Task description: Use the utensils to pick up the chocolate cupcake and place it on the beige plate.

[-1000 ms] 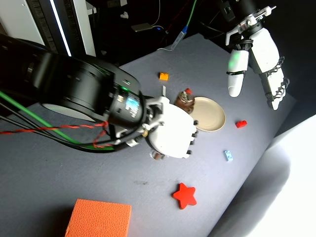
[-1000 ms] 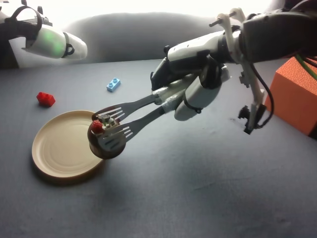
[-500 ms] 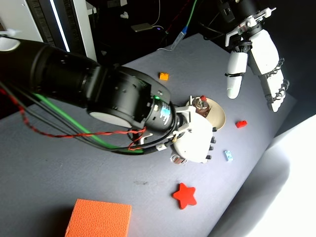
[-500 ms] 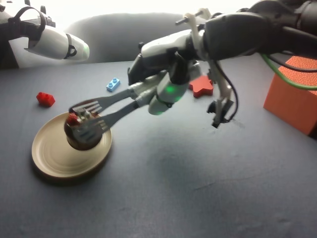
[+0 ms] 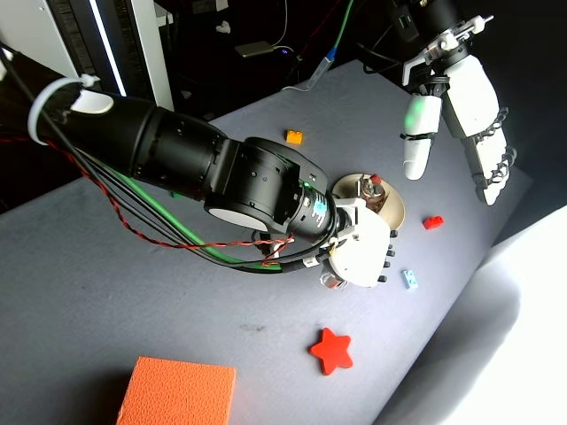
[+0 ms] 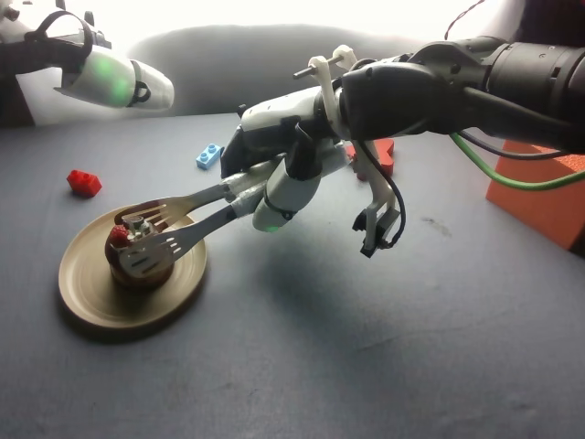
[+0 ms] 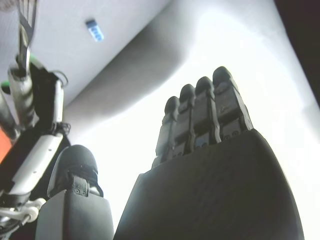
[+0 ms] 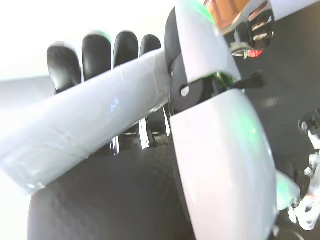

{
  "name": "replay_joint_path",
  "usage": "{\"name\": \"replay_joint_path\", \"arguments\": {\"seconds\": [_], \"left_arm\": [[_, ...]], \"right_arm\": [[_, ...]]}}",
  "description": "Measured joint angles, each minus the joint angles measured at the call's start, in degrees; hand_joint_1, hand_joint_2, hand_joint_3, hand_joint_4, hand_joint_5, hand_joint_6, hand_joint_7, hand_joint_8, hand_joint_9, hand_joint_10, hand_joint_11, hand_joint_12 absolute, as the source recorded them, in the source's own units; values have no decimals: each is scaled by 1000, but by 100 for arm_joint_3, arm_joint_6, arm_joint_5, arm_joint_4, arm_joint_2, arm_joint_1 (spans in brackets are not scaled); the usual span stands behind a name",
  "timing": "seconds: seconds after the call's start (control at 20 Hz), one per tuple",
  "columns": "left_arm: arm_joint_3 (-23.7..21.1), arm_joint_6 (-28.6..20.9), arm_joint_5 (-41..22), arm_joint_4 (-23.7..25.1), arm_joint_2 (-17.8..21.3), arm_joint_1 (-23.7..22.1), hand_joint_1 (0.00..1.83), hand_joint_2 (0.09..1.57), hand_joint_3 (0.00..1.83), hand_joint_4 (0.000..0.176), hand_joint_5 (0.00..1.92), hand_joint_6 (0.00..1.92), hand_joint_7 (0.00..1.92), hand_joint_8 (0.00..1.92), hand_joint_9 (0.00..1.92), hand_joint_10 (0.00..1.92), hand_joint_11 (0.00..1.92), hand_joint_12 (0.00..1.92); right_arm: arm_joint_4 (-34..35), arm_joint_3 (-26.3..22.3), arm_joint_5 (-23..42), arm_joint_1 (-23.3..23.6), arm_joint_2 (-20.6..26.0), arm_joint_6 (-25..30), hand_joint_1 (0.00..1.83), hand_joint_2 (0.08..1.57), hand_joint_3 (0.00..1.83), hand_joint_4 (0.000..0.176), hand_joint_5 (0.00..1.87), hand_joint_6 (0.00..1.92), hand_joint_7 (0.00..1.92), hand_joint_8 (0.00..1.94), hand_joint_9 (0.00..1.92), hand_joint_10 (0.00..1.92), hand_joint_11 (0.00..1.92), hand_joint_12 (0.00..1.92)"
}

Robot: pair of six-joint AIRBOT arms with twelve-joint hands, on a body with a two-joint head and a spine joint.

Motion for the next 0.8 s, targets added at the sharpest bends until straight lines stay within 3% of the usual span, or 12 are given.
{"name": "replay_joint_path", "arguments": {"seconds": [0.1,0.25,0.4,0.55,0.65,0.7,0.8], "left_arm": [[9,2,37,11,0,0,121,1153,3,0,16,0,31,0,0,0,0,0],[7,0,17,2,-11,0,143,1143,0,0,50,12,68,12,39,12,27,13],[7,0,24,4,-11,0,137,1146,0,0,51,8,63,6,38,8,30,17],[7,0,9,2,-11,0,159,1144,0,0,53,6,60,4,30,3,25,18],[7,0,15,4,-11,0,174,1141,0,0,58,6,65,4,45,8,38,27],[7,0,17,4,-11,0,172,1145,0,0,58,5,66,4,48,8,38,29],[7,0,15,4,-11,0,197,1138,0,0,77,9,79,7,55,8,42,36]], "right_arm": [[4,0,24,-11,-2,2,1356,1206,0,0,826,977,801,1389,738,1620,638,1786],[20,11,50,-11,-2,2,1345,1234,4,0,781,1064,730,1540,668,1662,456,1844],[24,70,101,-72,0,4,1352,1215,0,0,801,1048,769,1430,723,1624,611,1817],[28,70,98,-76,-2,11,1342,1241,3,0,793,1036,713,1560,645,1691,445,1915],[28,70,96,-79,-2,11,1332,1248,2,0,732,1174,717,1486,659,1695,467,1909],[26,70,96,-79,-2,11,1328,1251,2,0,720,1185,711,1471,669,1709,562,1917],[26,70,96,-79,-2,11,1336,1228,0,0,756,1119,781,1343,697,1676,558,1873]]}}
